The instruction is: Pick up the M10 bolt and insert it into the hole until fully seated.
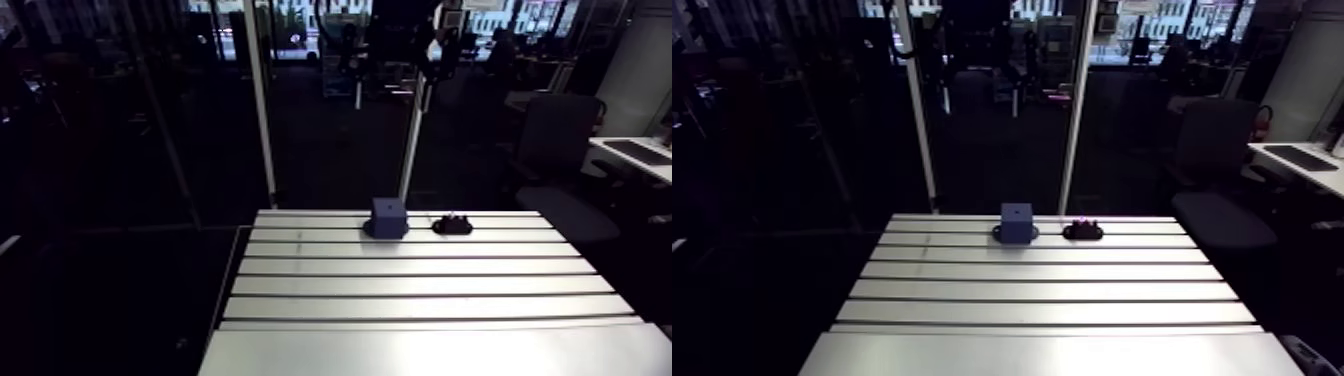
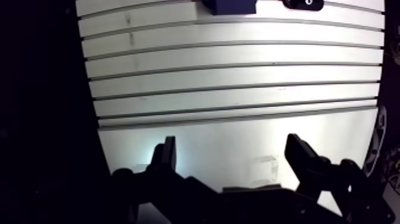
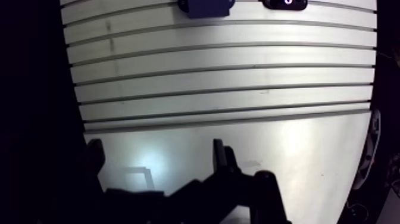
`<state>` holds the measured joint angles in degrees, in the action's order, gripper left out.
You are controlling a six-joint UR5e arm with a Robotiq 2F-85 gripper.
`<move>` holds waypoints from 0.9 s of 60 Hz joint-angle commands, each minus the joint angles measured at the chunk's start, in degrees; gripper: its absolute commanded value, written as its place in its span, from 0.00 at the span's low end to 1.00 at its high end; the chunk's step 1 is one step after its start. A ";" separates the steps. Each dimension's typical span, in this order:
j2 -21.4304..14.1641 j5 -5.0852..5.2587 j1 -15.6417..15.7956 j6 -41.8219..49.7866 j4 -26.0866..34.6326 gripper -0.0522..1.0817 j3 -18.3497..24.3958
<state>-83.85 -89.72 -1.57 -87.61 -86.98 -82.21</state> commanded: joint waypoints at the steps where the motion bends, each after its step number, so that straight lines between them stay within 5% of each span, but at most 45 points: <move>1: 0.05 0.03 0.34 -0.06 -0.15 0.05 0.07; 54: 0.20 -0.41 -0.45 -5.58 -3.53 0.05 -0.64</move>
<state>-83.96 -90.02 -1.59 -91.00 -88.47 -82.62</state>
